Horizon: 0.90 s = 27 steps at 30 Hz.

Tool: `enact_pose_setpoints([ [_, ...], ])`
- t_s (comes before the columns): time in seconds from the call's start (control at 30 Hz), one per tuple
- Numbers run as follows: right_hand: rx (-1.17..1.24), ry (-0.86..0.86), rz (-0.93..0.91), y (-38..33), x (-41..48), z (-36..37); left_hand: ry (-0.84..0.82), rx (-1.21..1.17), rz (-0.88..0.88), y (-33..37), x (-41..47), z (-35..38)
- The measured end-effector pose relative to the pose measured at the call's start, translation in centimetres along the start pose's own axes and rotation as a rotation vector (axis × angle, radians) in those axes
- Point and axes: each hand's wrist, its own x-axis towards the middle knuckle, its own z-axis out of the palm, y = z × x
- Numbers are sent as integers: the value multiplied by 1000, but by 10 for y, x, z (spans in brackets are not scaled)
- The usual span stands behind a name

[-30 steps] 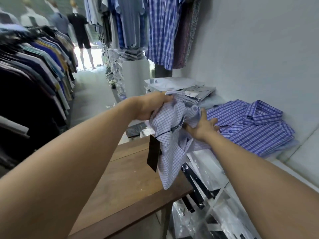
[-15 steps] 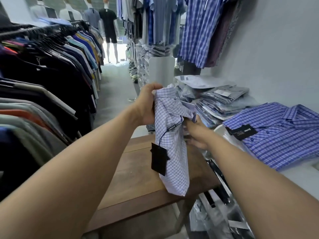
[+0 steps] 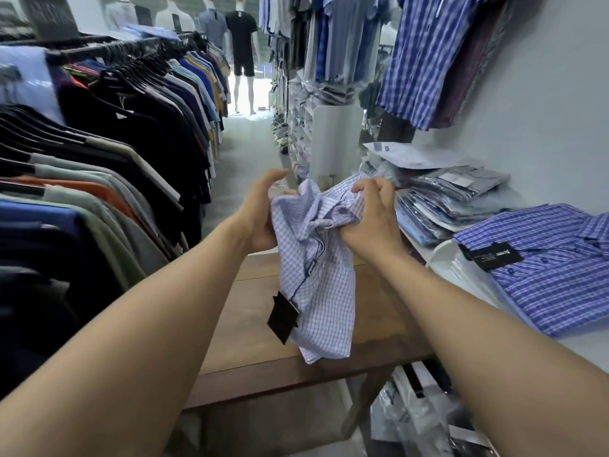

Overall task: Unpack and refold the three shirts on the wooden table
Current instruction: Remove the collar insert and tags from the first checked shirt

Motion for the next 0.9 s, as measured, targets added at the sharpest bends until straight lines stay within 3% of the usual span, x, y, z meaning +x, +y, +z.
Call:
enact_pose_setpoints([
  [0.13, -112, -120, -151, -3, 9, 5, 182, 4, 14, 4, 3, -4],
  [0.33, -235, -252, -369, -5, 15, 6, 271, 427, -170, 0, 8, -1],
  [0.47, -233, -380, -491, 3, 24, 4, 547, 349, 30, -8, 14, -3],
  [0.57, -299, -511, -501, 12, 28, 2, 615, 215, 158, -4, 10, -7],
  [0.67, -280, -610, -415, 16, 27, 3, 607, 115, 214, 4, 0, -5],
  [0.77, 59, -597, -106, 7, 24, 8, 649, 34, 233, 8, -5, 3],
  [0.9, 265, -590, 78, -12, 29, 19, 518, 51, 165, 8, -15, 10],
])
